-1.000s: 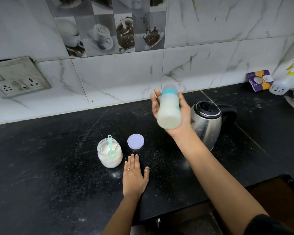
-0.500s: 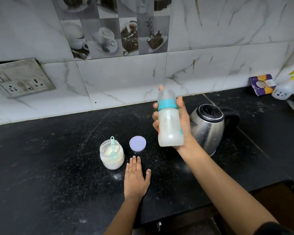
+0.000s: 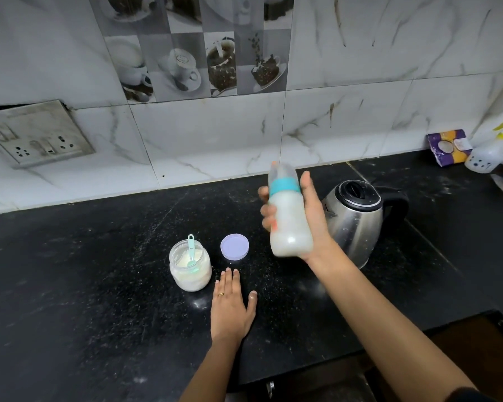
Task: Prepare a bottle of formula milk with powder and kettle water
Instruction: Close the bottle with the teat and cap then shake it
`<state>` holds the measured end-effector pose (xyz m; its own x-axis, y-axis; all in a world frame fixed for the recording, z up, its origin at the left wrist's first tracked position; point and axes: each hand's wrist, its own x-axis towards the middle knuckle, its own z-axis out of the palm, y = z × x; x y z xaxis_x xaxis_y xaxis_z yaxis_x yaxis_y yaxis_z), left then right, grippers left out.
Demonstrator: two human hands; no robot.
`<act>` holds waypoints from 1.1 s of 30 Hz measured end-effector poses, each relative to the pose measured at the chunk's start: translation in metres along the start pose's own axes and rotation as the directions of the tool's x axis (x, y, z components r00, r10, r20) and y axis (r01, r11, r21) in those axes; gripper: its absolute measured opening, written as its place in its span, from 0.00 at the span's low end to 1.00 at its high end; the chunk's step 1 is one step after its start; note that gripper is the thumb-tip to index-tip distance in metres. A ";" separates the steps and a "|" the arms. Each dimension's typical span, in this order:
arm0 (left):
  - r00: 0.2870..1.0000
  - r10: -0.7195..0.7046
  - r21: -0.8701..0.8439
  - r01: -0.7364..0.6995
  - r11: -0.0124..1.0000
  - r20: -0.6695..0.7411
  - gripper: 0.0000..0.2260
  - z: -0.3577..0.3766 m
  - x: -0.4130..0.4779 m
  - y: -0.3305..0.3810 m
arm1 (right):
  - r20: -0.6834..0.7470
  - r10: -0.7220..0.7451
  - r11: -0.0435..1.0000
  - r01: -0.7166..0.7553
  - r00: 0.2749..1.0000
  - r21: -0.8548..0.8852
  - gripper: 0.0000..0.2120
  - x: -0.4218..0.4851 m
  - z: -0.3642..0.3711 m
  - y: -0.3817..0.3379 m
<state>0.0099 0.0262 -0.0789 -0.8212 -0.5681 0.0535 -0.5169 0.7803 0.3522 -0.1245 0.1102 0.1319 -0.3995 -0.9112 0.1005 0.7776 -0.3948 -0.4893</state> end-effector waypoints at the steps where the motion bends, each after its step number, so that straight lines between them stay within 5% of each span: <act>1: 1.000 -0.001 0.005 0.001 1.000 0.000 0.38 0.000 0.000 0.000 | 0.067 -0.007 0.995 0.013 0.998 -0.098 0.26 -0.004 0.000 0.003; 3: 1.000 -0.002 0.002 0.002 1.000 0.000 0.38 0.000 0.001 0.000 | 0.118 -0.045 0.985 0.064 0.992 -0.162 0.25 -0.007 0.006 0.002; 7: 1.000 -0.001 0.004 0.001 1.000 0.001 0.38 0.000 0.000 0.001 | -0.080 -0.063 0.997 0.060 0.995 -0.044 0.22 -0.003 0.002 -0.003; 11: 1.000 -0.005 0.006 0.005 1.000 -0.001 0.38 0.000 0.000 0.002 | 0.036 -0.037 0.984 0.042 0.999 -0.170 0.27 -0.009 -0.002 0.009; 15: 1.000 -0.004 0.011 0.004 1.000 0.004 0.39 0.000 0.000 0.002 | -0.115 -0.043 0.999 0.046 0.992 0.024 0.26 -0.002 -0.003 -0.002; 19: 1.000 -0.007 -0.004 0.007 1.000 -0.001 0.39 0.000 0.000 0.001 | -0.039 -0.038 0.993 0.033 0.999 -0.117 0.22 -0.010 -0.005 0.002; 23: 1.000 -0.004 -0.005 0.004 1.000 -0.001 0.38 -0.001 0.000 0.002 | -0.148 -0.115 0.992 0.120 0.982 0.025 0.25 -0.007 -0.006 -0.005; 29: 1.000 -0.008 -0.024 0.008 1.000 -0.008 0.37 0.000 0.000 0.002 | -0.079 -0.269 0.936 0.240 0.960 -0.259 0.36 -0.006 -0.010 -0.004; 33: 1.000 -0.003 -0.011 0.003 1.000 -0.001 0.38 0.000 0.000 0.001 | -0.205 -0.321 0.921 0.254 0.925 -0.296 0.33 -0.003 -0.007 -0.009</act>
<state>0.0094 0.0269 -0.0782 -0.8191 -0.5712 0.0537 -0.5170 0.7755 0.3623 -0.1337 0.1177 0.1299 -0.7186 -0.6916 0.0724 0.4708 -0.5605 -0.6813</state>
